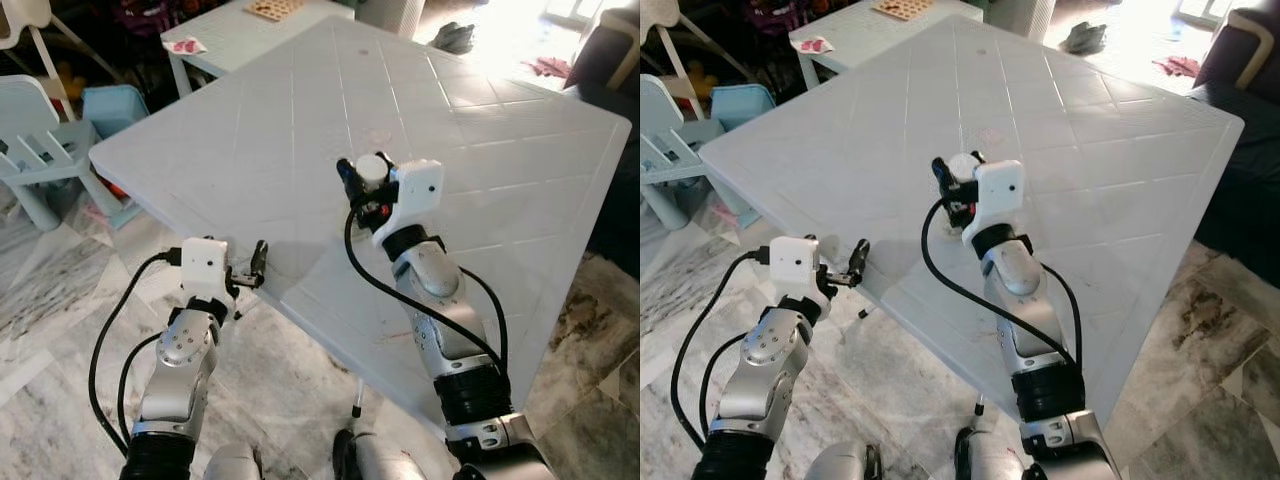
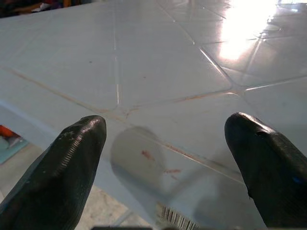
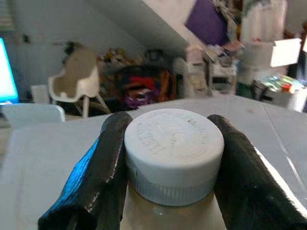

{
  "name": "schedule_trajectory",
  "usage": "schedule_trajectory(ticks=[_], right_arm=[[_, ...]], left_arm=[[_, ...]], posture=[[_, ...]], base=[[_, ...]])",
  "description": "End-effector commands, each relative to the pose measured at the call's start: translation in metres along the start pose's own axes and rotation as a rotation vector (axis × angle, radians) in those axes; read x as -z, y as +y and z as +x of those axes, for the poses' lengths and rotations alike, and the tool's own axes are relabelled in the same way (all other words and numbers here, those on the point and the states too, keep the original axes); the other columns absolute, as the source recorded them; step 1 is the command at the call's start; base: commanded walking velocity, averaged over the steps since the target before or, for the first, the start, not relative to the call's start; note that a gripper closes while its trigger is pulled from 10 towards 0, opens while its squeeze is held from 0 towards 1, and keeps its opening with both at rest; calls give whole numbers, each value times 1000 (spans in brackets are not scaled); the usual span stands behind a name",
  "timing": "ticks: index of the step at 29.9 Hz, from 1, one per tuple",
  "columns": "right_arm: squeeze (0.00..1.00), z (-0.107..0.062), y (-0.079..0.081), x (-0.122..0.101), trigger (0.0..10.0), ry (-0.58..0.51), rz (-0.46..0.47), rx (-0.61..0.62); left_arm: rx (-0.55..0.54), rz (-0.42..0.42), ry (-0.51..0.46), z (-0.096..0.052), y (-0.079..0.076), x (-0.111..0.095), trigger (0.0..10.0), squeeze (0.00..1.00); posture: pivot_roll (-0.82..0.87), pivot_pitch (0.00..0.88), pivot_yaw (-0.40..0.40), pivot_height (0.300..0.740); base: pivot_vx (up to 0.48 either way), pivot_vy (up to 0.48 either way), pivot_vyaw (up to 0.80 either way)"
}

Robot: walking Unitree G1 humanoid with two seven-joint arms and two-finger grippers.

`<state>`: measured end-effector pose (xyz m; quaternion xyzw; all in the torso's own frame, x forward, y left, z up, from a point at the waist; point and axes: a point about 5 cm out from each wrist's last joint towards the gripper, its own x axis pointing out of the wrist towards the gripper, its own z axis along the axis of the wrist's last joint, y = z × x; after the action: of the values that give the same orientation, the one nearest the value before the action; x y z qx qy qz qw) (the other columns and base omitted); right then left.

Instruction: Restocking fridge

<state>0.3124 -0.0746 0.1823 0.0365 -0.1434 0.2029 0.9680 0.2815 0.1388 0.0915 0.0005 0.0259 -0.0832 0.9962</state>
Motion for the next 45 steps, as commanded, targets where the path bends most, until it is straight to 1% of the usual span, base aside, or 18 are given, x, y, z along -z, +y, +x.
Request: schedule_trajectory(ticks=[1,3,6,17,21,27,34,45], right_arm=[[0,-1,2,-5,10000,-20,-5,-14],[0,-5,2,-2,10000,-3,-9,-14],[0,-7,2,-2,10000,4,-6,-20],[0,-4,3,-8,10000,-5,-22,-42],[0,-3,6,-8,10000,-6,-33,-62],[0,-4,5,-5,10000,2,-30,-52],[0,-6,5,-2,10000,10,-30,-50],[0,-6,6,3,10000,27,-36,-58]], left_arm=[[-19,1,11,-1,2,3,10000,0],[-24,0,16,-1,2,4,10000,0],[-32,-2,19,0,2,4,10000,0],[-48,-1,6,4,6,0,10000,0],[-65,12,5,5,9,-1,10000,0],[-83,24,8,4,14,0,10000,0],[-91,31,9,4,15,1,10000,0],[-145,51,24,4,20,5,10000,0]], posture=[[114,48,-15,740],[113,43,-13,740],[112,36,-12,740],[112,32,-16,740],[112,32,-16,740],[117,30,-10,740],[115,29,-10,740],[117,26,-15,740]], base=[[0,0,800],[0,0,800],[0,0,800],[0,0,800],[0,453,800],[0,480,800],[0,480,800],[0,480,800]])
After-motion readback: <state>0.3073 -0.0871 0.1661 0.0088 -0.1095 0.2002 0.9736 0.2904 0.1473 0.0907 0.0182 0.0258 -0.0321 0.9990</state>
